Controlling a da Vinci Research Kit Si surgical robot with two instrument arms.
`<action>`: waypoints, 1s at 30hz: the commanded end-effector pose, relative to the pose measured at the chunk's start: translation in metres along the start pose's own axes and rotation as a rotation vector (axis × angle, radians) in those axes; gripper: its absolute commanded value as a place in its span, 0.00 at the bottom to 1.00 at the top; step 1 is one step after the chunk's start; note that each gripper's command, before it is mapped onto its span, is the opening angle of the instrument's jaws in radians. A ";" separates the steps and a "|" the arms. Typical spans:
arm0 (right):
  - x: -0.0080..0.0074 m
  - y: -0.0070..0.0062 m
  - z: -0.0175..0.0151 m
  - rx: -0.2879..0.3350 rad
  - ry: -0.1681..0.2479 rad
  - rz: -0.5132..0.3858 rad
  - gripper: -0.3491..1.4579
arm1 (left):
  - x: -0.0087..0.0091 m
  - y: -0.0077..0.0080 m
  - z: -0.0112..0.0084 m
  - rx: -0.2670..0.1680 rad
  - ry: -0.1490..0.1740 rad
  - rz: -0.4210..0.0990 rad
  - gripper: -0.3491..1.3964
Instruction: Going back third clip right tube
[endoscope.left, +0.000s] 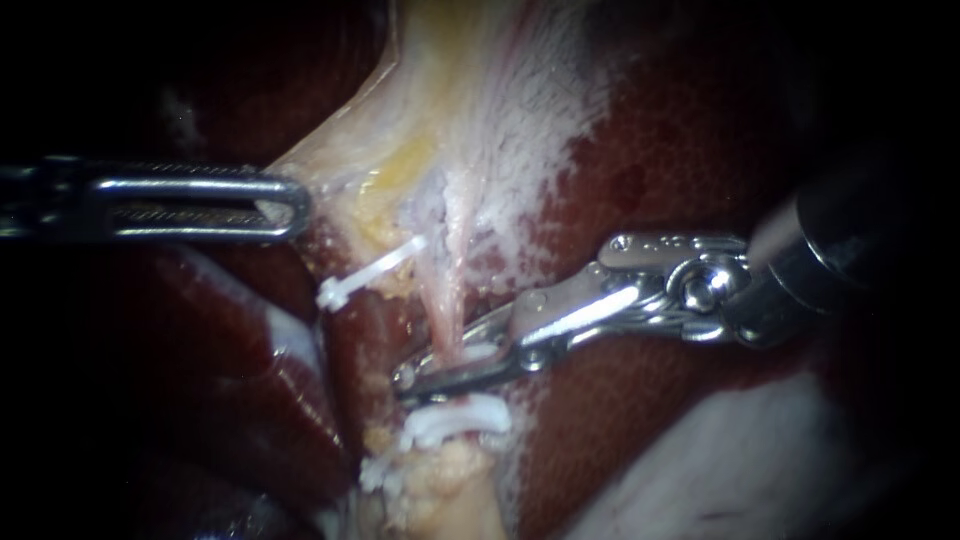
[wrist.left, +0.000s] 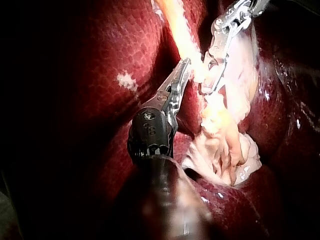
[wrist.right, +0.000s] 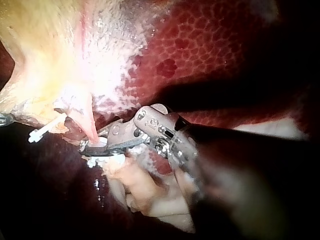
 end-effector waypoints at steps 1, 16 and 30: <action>0.0000 0.0000 0.0000 0.000 0.000 0.000 0.00 | 0.0000 0.0000 0.0000 0.000 0.000 0.000 0.00; 0.0002 0.0002 0.0001 -0.047 0.005 -0.236 0.40 | 0.0000 0.0001 0.0000 0.001 0.000 0.000 0.00; 0.0007 -0.0001 -0.0050 -0.232 0.050 -0.426 0.52 | 0.0001 0.0001 -0.0001 0.001 0.000 0.000 0.00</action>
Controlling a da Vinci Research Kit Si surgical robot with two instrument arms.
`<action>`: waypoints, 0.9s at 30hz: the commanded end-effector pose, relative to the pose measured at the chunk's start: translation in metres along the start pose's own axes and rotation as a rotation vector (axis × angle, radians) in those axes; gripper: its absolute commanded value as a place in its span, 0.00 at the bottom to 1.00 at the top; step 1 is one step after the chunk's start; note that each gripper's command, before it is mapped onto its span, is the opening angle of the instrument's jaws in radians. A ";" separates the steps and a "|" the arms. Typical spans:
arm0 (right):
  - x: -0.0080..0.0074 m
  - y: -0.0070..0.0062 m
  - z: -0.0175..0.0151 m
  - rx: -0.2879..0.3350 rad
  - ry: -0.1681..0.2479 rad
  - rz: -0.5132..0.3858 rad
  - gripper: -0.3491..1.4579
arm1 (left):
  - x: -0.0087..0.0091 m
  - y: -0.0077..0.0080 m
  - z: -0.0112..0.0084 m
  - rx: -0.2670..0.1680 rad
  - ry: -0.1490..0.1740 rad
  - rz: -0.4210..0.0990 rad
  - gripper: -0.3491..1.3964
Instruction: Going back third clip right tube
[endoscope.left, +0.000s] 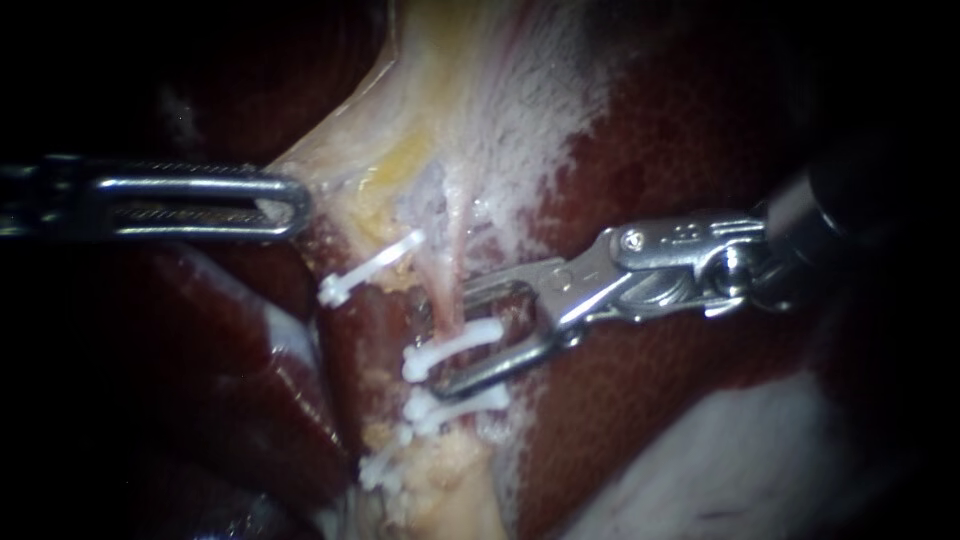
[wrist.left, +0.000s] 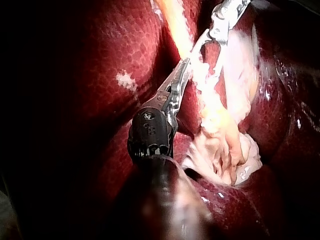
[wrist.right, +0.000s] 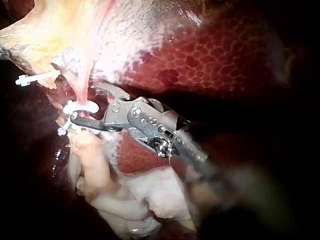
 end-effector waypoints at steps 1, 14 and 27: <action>-0.0001 -0.0002 -0.0006 -0.002 0.000 -0.001 0.52 | 0.0000 0.0000 0.0000 0.000 0.000 0.000 0.00; -0.0014 -0.0026 -0.0089 -0.046 0.000 -0.011 0.52 | 0.0002 0.0006 0.0000 0.002 0.000 0.001 0.00; -0.0005 -0.0037 -0.0088 -0.036 0.000 -0.013 0.52 | 0.0012 0.0021 0.0007 0.002 0.000 0.005 0.00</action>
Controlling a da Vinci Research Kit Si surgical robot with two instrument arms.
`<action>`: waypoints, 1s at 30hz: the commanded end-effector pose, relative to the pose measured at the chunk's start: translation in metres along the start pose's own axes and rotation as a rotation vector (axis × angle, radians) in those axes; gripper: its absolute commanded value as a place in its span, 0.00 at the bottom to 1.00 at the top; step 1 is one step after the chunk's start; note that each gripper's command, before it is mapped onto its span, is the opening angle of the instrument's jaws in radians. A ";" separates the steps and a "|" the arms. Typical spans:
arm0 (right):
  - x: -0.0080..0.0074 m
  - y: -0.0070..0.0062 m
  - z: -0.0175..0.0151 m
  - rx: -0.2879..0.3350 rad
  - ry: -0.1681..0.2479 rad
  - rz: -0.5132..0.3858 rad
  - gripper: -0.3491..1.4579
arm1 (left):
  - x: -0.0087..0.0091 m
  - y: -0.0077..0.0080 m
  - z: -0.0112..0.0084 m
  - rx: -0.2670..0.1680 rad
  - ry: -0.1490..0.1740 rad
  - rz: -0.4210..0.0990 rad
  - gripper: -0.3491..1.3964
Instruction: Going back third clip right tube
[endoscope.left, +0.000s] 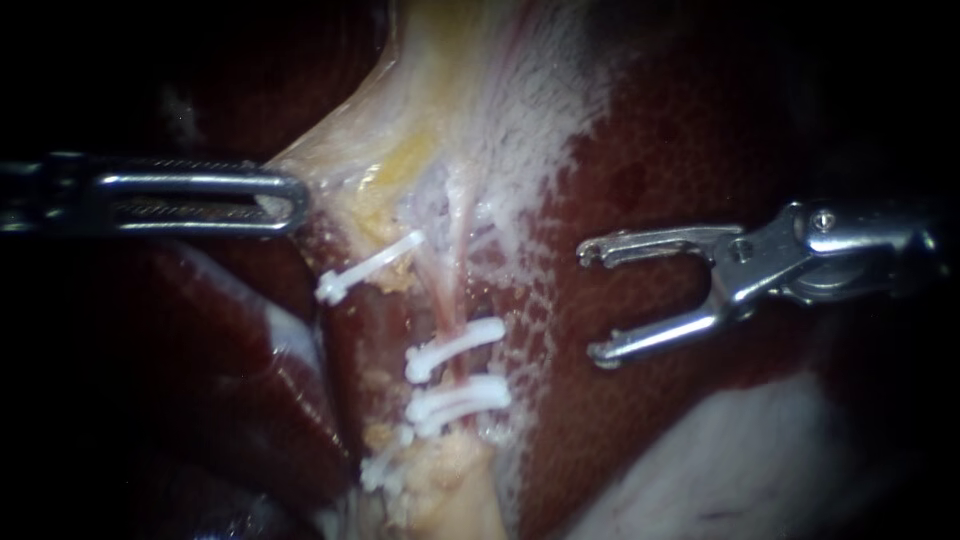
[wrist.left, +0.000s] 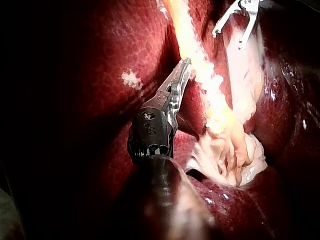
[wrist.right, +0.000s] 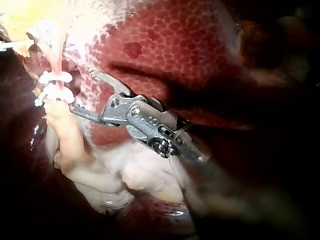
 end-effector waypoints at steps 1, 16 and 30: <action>0.0000 0.0000 -0.0001 0.000 -0.001 0.000 0.52 | 0.0003 0.0002 0.0002 0.000 0.000 0.002 0.00; -0.0001 -0.0003 -0.0004 0.005 -0.001 -0.001 0.52 | 0.0056 0.0022 0.0068 -0.001 0.025 0.020 0.00; -0.0001 -0.0005 -0.0005 0.006 -0.001 -0.001 0.52 | 0.0056 0.0021 0.0070 0.001 0.025 0.021 0.00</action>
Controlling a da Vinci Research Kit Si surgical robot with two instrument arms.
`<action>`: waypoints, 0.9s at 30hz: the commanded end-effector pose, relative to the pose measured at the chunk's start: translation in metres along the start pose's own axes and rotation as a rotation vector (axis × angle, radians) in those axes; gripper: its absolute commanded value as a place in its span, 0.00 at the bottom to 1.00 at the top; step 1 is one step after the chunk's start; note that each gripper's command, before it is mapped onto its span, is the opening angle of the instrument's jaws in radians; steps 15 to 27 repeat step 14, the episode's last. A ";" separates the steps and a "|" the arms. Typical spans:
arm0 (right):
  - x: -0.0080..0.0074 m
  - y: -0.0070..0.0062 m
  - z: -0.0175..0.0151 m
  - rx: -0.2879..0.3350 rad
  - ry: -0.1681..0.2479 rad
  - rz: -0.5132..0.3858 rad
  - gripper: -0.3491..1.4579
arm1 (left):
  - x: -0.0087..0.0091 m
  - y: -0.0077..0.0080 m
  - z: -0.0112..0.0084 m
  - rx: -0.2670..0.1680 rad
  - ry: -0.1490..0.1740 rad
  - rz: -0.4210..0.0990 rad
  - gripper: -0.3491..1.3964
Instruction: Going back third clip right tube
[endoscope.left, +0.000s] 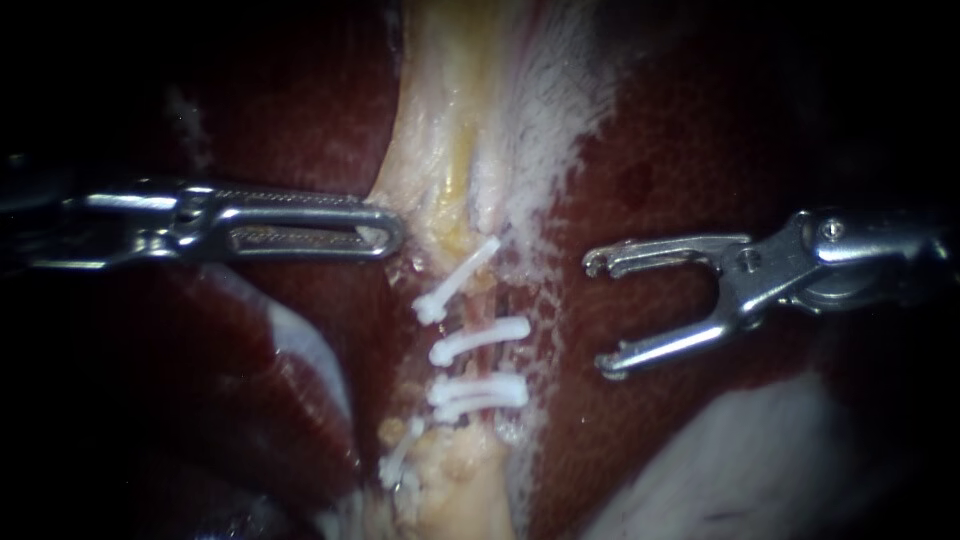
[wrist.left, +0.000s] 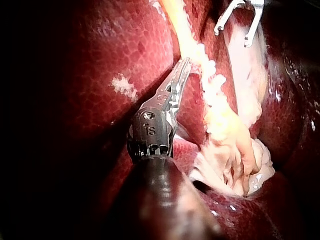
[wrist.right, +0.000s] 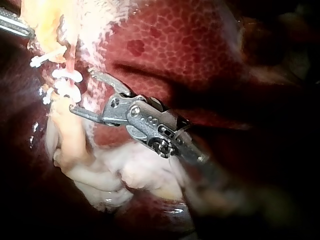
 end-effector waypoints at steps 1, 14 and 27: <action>0.0000 0.0000 0.0000 0.000 0.000 0.000 0.52 | 0.0000 0.0000 -0.0001 0.000 0.000 0.000 0.00; 0.0004 -0.0001 -0.0002 0.001 0.001 0.002 0.52 | 0.0000 0.0000 -0.0001 0.001 0.000 0.000 0.00; 0.0004 -0.0001 -0.0002 0.001 0.001 0.002 0.52 | 0.0000 0.0000 -0.0001 0.001 0.000 0.000 0.00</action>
